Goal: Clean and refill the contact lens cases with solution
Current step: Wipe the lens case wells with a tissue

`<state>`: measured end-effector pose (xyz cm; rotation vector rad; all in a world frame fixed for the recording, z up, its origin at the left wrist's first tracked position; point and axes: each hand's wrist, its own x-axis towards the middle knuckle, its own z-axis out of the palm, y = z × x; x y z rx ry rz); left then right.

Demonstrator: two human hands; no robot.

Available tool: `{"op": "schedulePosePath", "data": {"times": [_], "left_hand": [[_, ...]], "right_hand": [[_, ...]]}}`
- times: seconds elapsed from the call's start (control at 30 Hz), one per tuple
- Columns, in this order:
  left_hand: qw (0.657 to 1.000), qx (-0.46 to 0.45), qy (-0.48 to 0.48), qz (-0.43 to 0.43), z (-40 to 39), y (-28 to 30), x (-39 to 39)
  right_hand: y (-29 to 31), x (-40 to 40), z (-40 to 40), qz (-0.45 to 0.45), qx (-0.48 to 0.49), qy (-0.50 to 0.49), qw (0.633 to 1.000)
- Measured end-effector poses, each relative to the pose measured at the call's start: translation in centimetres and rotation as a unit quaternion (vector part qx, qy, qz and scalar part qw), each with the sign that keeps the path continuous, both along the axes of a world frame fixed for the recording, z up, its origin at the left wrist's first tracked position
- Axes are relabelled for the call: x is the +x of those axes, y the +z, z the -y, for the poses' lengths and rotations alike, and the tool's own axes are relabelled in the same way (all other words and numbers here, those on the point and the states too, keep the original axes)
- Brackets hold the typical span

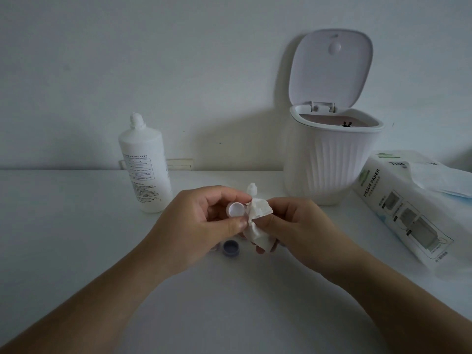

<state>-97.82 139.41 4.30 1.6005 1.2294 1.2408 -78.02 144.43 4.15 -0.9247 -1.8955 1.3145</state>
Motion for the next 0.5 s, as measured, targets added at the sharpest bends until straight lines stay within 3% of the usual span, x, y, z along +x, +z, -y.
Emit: {"op": "schedulePosePath", "data": {"times": [0.1,0.33,0.5], "left_hand": [[1.000,0.004,0.017,-0.009,0.10,0.20,-0.09],[0.983,0.100,0.081,-0.134,0.30,0.28,0.25],[0.985,0.103,0.087,-0.110,0.38,-0.02,0.21]], "right_hand": [[0.23,0.32,-0.03,-0.009,-0.010,0.002,1.000],[0.36,0.35,0.01,0.030,-0.022,0.042,0.998],[0.24,0.33,0.02,0.024,0.017,-0.001,1.000]]}}
